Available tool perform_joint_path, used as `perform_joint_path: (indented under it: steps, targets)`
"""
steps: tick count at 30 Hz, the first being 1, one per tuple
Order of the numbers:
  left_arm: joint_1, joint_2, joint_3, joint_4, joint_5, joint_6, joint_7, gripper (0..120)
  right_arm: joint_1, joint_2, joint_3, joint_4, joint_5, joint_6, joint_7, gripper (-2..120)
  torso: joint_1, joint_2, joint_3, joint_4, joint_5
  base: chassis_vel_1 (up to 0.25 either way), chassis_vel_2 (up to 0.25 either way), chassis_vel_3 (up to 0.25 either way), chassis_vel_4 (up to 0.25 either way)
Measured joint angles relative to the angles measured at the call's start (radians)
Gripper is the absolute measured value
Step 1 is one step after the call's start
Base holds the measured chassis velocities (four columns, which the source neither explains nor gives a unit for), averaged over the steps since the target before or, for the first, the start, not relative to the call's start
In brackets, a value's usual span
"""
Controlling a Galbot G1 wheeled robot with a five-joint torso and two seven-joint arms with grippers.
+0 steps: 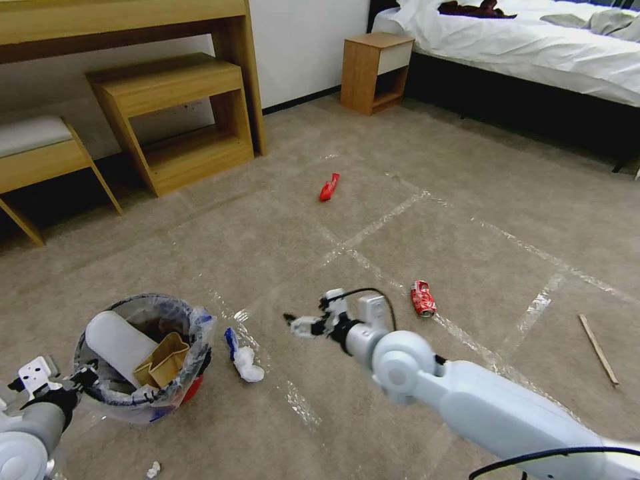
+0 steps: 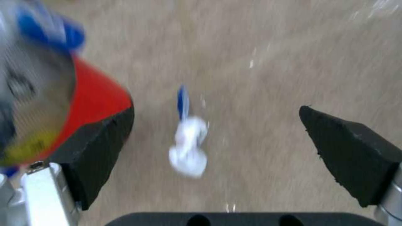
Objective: Pick up the trash bin and place the garbage on the floor into it.
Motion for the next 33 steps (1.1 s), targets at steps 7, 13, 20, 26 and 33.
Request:
perform_joint_path:
  steps: [7, 13, 20, 26, 33]
  targets:
    - [-0.013, -0.005, 0.008, 0.015, 0.003, -0.001, 0.0, 1, 0.031, 0.047, -0.091, -0.061, 0.038, -0.088, 0.07, 100, 0.0, 0.0, 0.0, -0.0002, -0.0001, 0.0, 0.0, 0.0, 0.0]
    - [-0.018, -0.001, 0.007, 0.021, 0.002, -0.003, 0.0, 1, 0.059, 0.105, -0.138, -0.121, 0.082, -0.157, 0.131, 100, 0.0, 0.0, 0.0, 0.0, 0.0, 0.0, 0.0, 0.0, 0.0]
    - [-0.023, 0.002, 0.009, 0.031, 0.001, -0.007, 0.002, 1, 0.078, 0.157, -0.136, -0.195, 0.11, -0.189, 0.145, 100, 0.0, 0.0, 0.0, 0.0, 0.0, 0.0, 0.0, 0.0, 0.0]
    - [-0.031, 0.0, 0.011, 0.039, 0.001, -0.009, 0.002, 1, 0.107, 0.186, -0.145, -0.216, 0.1, -0.176, 0.114, 100, 0.0, 0.0, 0.0, 0.0, 0.0001, 0.0, 0.0, 0.0, 0.0]
    - [-0.032, -0.004, 0.013, 0.043, 0.006, -0.01, 0.004, 1, 0.12, 0.211, -0.158, -0.223, 0.075, -0.116, 0.037, 100, 0.0, 0.0, 0.0, -0.0001, 0.0, 0.0, 0.0, 0.0, 0.0]
